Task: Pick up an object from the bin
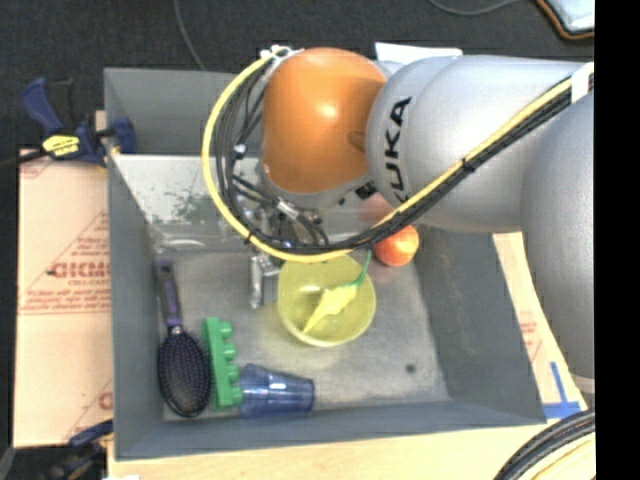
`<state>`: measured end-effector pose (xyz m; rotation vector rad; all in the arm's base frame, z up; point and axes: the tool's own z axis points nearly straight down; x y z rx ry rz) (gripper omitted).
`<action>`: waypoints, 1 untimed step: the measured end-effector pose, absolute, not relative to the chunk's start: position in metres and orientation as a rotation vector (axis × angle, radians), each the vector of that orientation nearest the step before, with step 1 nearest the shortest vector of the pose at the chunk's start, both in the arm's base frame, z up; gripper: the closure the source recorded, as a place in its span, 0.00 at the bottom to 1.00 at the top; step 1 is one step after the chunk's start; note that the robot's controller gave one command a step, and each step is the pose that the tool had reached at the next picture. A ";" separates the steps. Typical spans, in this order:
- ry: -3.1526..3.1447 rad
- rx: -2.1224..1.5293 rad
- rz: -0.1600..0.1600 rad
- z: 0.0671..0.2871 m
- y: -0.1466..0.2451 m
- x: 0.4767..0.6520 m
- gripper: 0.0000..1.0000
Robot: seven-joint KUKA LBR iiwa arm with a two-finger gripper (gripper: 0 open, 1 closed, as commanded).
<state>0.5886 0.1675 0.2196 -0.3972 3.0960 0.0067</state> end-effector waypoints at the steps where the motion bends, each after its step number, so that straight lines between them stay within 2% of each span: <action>1: 3.115 -0.365 -0.003 0.171 0.054 0.597 0.00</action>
Offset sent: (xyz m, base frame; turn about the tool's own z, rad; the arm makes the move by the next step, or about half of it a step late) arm -0.0128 -0.0729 -0.0423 0.0186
